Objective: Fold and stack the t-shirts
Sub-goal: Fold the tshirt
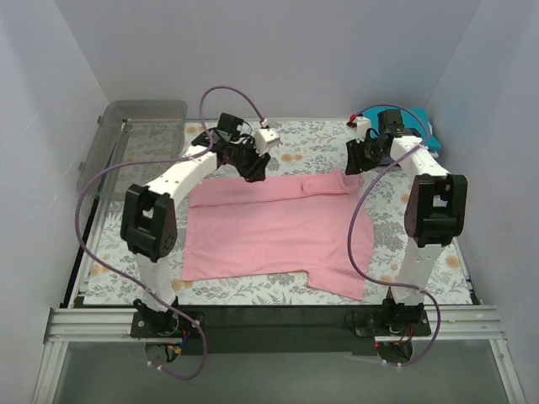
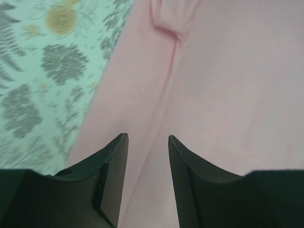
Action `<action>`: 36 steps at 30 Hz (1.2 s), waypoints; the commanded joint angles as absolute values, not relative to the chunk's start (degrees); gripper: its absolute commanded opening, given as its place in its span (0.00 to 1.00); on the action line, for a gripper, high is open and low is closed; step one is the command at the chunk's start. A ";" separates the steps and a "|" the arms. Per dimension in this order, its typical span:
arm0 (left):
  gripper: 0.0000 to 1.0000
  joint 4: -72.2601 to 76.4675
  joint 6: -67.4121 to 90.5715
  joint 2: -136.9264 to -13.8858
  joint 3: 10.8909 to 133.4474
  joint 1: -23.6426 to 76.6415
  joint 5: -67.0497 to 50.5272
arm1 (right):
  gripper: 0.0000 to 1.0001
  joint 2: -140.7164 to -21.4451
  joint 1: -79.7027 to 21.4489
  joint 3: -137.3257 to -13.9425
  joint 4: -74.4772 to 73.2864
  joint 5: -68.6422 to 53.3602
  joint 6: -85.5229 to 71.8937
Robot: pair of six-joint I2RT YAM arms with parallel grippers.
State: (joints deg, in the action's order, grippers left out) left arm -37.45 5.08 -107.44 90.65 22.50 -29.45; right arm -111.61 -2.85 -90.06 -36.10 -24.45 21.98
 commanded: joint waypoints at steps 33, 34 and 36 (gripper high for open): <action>0.47 -25.05 50.45 -142.47 119.35 31.64 -39.37 | 0.48 -126.82 -2.64 -104.59 -40.25 -32.08 11.69; 0.47 -24.96 50.45 -142.64 119.53 31.64 -39.29 | 0.48 -127.00 -2.64 -104.94 -40.34 -32.25 11.69; 0.46 -24.87 50.45 -143.08 120.14 31.64 -39.55 | 0.48 -127.70 -2.64 -105.82 -40.52 -32.26 11.60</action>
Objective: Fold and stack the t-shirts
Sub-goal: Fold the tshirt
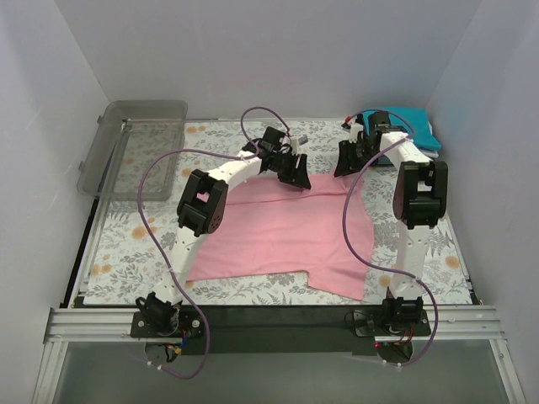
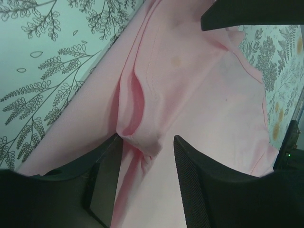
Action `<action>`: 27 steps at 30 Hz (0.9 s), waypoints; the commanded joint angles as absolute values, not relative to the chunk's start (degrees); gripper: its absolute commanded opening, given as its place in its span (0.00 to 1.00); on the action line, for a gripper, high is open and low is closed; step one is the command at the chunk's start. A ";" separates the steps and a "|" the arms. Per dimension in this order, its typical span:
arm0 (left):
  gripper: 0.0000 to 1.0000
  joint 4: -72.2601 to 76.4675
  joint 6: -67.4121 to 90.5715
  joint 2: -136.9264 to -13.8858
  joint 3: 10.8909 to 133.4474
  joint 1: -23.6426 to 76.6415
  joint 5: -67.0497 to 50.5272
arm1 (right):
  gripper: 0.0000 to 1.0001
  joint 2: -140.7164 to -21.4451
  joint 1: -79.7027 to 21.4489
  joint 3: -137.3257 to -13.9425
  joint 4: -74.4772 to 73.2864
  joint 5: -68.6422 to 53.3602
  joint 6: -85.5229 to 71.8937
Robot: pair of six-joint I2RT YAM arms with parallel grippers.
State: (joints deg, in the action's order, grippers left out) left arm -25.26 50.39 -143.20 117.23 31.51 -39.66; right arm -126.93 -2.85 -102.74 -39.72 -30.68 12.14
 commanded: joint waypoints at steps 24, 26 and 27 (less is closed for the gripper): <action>0.00 -18.81 46.32 -135.63 110.05 31.64 -43.59 | 0.01 -122.18 -2.11 -101.87 -42.36 -33.13 17.48; 0.00 -18.63 43.87 -134.48 108.03 31.64 -44.64 | 0.01 -121.29 -1.93 -100.64 -42.98 -33.14 18.89; 0.00 -18.55 43.07 -133.25 106.10 31.73 -45.26 | 0.01 -120.51 -1.93 -99.68 -43.33 -33.13 20.29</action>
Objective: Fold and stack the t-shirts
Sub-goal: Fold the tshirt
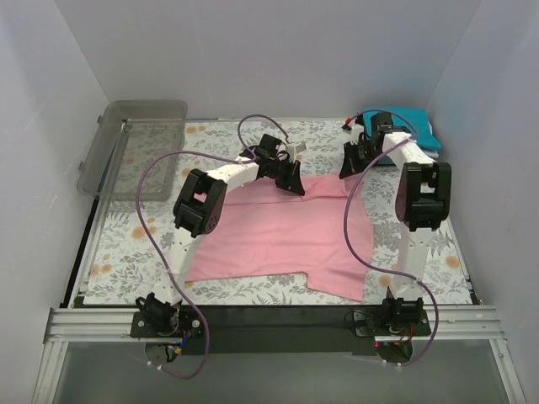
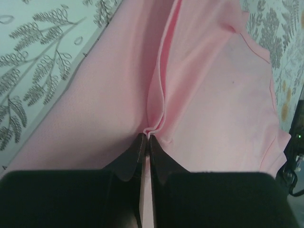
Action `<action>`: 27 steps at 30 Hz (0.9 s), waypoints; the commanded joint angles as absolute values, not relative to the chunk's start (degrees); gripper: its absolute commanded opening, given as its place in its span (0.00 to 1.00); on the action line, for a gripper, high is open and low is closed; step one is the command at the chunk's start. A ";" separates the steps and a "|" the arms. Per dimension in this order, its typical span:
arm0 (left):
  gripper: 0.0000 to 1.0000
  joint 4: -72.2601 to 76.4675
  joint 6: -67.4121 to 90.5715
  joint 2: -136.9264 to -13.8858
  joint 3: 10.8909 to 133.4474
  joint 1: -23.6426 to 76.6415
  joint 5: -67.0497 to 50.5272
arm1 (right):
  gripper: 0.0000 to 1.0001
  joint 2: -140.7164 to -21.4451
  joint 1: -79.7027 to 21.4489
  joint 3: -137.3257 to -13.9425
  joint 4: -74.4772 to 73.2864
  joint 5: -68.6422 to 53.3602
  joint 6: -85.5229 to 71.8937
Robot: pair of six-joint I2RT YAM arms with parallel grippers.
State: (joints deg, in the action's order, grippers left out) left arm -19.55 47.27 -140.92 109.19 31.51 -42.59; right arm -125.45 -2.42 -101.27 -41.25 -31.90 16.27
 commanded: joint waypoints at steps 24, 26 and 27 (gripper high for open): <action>0.26 -15.47 32.87 -119.01 87.64 33.22 -48.69 | 0.01 -113.38 -2.02 -88.26 -54.75 -41.66 41.81; 0.26 -15.47 32.70 -117.96 86.58 33.22 -48.43 | 0.01 -112.16 -2.02 -86.67 -55.37 -41.05 43.85; 0.26 -15.56 32.70 -117.51 85.53 33.05 -48.34 | 0.01 -111.80 -2.02 -85.79 -55.72 -40.87 45.34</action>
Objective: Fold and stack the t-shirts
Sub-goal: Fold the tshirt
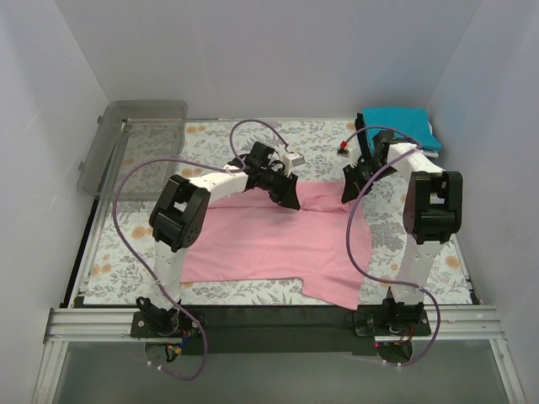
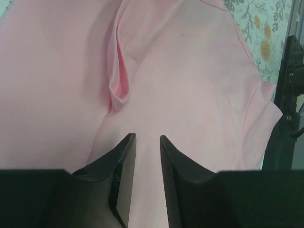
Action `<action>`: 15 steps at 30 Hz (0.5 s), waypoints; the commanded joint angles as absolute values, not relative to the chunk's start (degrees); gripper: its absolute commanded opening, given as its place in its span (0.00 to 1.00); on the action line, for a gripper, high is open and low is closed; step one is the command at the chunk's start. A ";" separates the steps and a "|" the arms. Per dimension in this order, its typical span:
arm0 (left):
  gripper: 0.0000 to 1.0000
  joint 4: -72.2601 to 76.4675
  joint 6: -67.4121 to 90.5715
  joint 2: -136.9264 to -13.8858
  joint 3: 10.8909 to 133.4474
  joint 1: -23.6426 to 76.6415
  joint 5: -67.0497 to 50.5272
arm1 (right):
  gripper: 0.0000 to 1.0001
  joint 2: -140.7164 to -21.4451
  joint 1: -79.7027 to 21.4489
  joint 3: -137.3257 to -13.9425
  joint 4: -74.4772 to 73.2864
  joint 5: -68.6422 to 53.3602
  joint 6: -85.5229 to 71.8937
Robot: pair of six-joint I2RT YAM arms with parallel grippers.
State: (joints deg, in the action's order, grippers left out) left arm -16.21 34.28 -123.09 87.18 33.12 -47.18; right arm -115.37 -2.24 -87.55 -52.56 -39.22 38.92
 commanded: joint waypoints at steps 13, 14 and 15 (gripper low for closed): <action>0.28 -15.03 32.18 -115.14 82.79 32.78 -48.87 | 0.40 -109.51 -3.16 -81.91 -64.15 -36.92 62.93; 0.27 -14.86 31.91 -115.05 83.05 32.87 -48.61 | 0.41 -109.16 -3.16 -82.70 -64.77 -36.91 63.71; 0.27 -14.59 31.82 -115.05 83.23 32.87 -48.43 | 0.42 -109.16 -3.08 -83.23 -65.38 -37.09 63.29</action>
State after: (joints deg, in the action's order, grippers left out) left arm -15.79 33.85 -119.85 82.89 33.08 -47.62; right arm -112.14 -2.81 -80.86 -61.10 -37.32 59.27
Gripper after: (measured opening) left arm 0.276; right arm 0.409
